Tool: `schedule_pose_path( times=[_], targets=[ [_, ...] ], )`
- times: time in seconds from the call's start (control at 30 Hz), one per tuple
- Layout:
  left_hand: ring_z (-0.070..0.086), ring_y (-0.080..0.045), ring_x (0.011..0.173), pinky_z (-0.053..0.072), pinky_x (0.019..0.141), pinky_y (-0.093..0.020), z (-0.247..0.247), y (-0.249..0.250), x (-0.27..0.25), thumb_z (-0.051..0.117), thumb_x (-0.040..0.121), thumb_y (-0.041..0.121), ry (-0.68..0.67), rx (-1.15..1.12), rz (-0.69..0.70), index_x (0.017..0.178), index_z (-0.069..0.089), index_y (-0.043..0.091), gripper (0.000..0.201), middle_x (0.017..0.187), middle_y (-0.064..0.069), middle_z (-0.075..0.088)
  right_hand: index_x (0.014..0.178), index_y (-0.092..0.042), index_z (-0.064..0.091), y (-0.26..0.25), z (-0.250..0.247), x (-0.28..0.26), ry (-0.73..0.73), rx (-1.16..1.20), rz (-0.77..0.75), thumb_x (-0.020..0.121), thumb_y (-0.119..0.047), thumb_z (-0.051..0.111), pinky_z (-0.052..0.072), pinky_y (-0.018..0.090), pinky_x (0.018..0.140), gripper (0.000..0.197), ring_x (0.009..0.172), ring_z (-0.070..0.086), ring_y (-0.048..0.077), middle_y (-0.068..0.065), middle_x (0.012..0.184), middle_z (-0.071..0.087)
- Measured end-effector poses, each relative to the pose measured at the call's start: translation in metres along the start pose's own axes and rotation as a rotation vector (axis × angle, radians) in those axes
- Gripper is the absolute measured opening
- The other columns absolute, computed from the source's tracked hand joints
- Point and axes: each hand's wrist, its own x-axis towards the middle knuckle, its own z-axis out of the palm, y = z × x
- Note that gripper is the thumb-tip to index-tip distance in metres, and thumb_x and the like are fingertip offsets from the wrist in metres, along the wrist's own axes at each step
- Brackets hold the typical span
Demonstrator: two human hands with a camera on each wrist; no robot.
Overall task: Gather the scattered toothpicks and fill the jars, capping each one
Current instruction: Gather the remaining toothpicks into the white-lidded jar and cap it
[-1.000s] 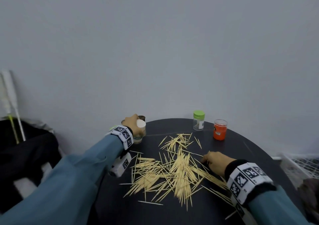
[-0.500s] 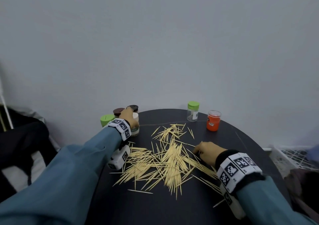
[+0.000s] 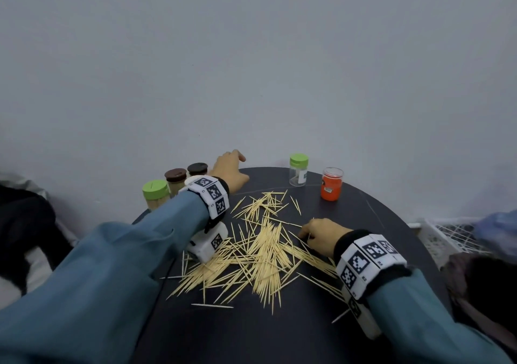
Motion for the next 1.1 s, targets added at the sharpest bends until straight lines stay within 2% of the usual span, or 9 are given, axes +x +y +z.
schedule_pose_path(
  times=[0.17,0.37,0.5,0.63,0.7,0.77,0.87,0.97,1.1],
  targets=[
    [0.046,-0.025,0.121,0.038,0.096,-0.032,0.024,0.04,0.025,0.063,0.086,0.014,-0.09,-0.016,0.117,0.128,0.047,0.009,0.045,0.132,-0.013,0.047,0.13,-0.013,0.052,0.001,0.0,0.002,0.005,0.01,-0.006,0.096,-0.008,0.039,0.039,0.031,0.103,0.037,0.124,0.047,0.023,0.009,0.135,0.047],
    [0.044,-0.032,0.125,0.038,0.1,-0.037,0.062,0.072,0.058,0.064,0.087,0.023,-0.202,0.074,0.122,0.138,0.036,0.008,0.06,0.138,-0.017,0.042,0.129,-0.012,0.053,0.002,0.0,0.005,0.013,0.011,-0.01,0.095,-0.009,0.041,0.041,0.035,0.103,0.036,0.122,0.047,0.025,0.01,0.134,0.046],
    [0.036,-0.035,0.131,0.033,0.107,-0.041,0.083,0.084,0.073,0.064,0.085,0.021,-0.255,0.123,0.171,0.146,0.025,0.011,0.072,0.146,-0.018,0.031,0.129,-0.009,0.053,0.004,0.002,0.005,0.043,0.003,-0.033,0.095,-0.01,0.04,0.038,0.035,0.104,0.036,0.125,0.044,0.027,0.012,0.134,0.046],
    [0.027,-0.034,0.138,0.029,0.111,-0.038,0.098,0.086,0.08,0.064,0.085,0.02,-0.332,0.151,0.199,0.15,0.015,0.014,0.081,0.155,-0.015,0.015,0.128,-0.009,0.053,0.005,0.004,0.007,0.048,0.01,-0.034,0.094,-0.01,0.041,0.039,0.038,0.103,0.036,0.123,0.045,0.028,0.011,0.133,0.045],
    [0.031,-0.034,0.136,0.032,0.109,-0.038,0.103,0.084,0.082,0.064,0.084,0.018,-0.321,0.128,0.22,0.149,0.019,0.014,0.08,0.154,-0.013,0.017,0.129,-0.01,0.052,0.005,0.005,0.009,0.046,0.009,-0.03,0.094,-0.009,0.041,0.04,0.039,0.103,0.037,0.123,0.045,0.028,0.01,0.133,0.045],
    [0.037,-0.033,0.131,0.035,0.106,-0.038,0.107,0.082,0.084,0.065,0.083,0.016,-0.278,0.105,0.248,0.145,0.028,0.012,0.073,0.149,-0.014,0.026,0.13,-0.01,0.051,0.006,0.006,0.01,0.039,0.01,-0.026,0.094,-0.009,0.04,0.04,0.04,0.103,0.038,0.124,0.045,0.028,0.009,0.133,0.044],
    [0.047,-0.032,0.12,0.041,0.099,-0.037,0.109,0.08,0.083,0.067,0.082,0.017,-0.22,0.055,0.286,0.133,0.039,0.008,0.059,0.139,-0.014,0.038,0.13,-0.011,0.051,0.006,0.006,0.011,0.039,0.014,-0.024,0.094,-0.009,0.04,0.04,0.039,0.103,0.038,0.123,0.045,0.027,0.008,0.132,0.044],
    [0.052,-0.033,0.111,0.042,0.09,-0.035,0.108,0.081,0.083,0.069,0.082,0.019,-0.178,0.013,0.275,0.124,0.043,0.005,0.051,0.129,-0.016,0.046,0.129,-0.011,0.052,0.006,0.006,0.011,0.038,0.014,-0.021,0.094,-0.01,0.041,0.041,0.04,0.102,0.037,0.123,0.046,0.027,0.008,0.131,0.045],
    [0.052,-0.034,0.108,0.04,0.087,-0.034,0.105,0.087,0.082,0.07,0.081,0.015,-0.125,-0.04,0.202,0.122,0.042,0.003,0.052,0.126,-0.018,0.043,0.128,-0.011,0.052,0.005,0.006,0.011,0.042,0.008,-0.02,0.094,-0.01,0.042,0.041,0.041,0.102,0.036,0.122,0.046,0.027,0.007,0.131,0.045]
  ],
)
